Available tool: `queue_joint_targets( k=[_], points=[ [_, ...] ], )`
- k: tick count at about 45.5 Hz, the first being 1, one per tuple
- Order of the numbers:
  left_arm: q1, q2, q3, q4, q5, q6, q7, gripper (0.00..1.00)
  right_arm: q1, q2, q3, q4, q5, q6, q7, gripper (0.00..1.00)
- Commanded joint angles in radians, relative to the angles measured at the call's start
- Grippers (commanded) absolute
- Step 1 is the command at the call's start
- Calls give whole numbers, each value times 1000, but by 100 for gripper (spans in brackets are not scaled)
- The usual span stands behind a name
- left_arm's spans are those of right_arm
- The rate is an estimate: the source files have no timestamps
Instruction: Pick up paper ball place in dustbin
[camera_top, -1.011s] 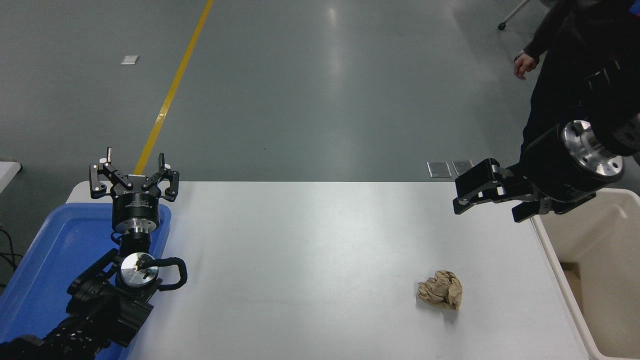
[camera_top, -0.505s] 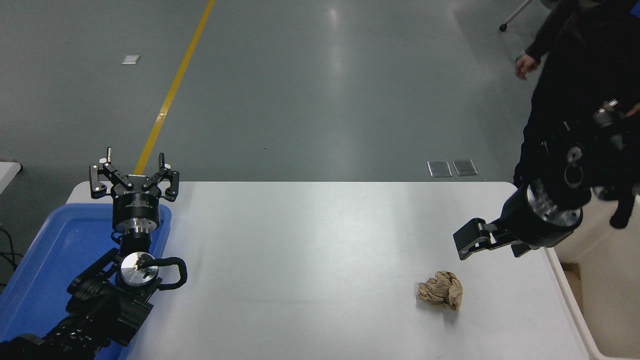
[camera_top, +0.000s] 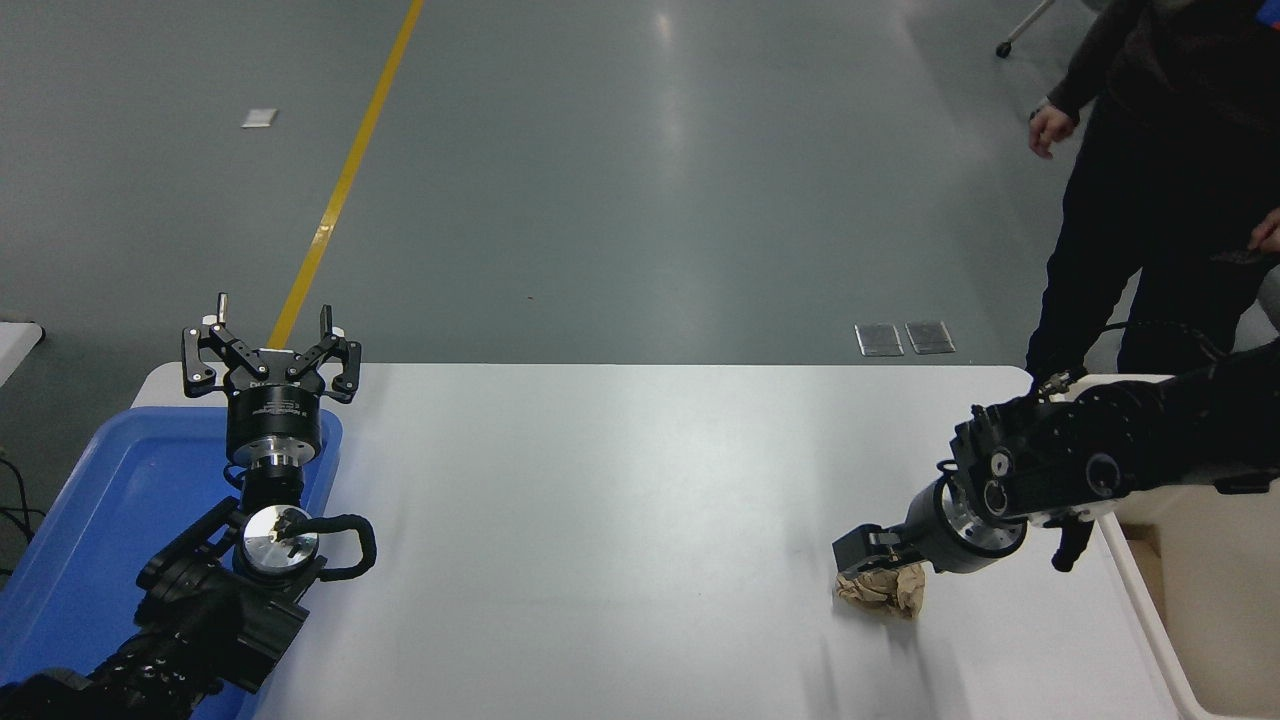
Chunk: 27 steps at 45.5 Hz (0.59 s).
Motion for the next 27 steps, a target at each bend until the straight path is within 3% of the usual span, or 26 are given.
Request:
queue_joint_targets(
  k=[1, 11, 20, 27],
  points=[
    [0, -1, 0, 0, 1, 0, 0, 99, -124, 24, 31, -125, -32, -50, 1, 100],
    [-2, -1, 0, 0, 1, 0, 0, 99, -161, 32, 54, -142, -32, -55, 1, 99],
    [-2, -1, 0, 0, 1, 0, 0, 99, -188, 52, 59, -143, -33, -104, 1, 87],
    [-2, -1, 0, 0, 0, -2, 0, 99, -224, 53, 43, -188, -33, -127, 1, 73]
  ],
)
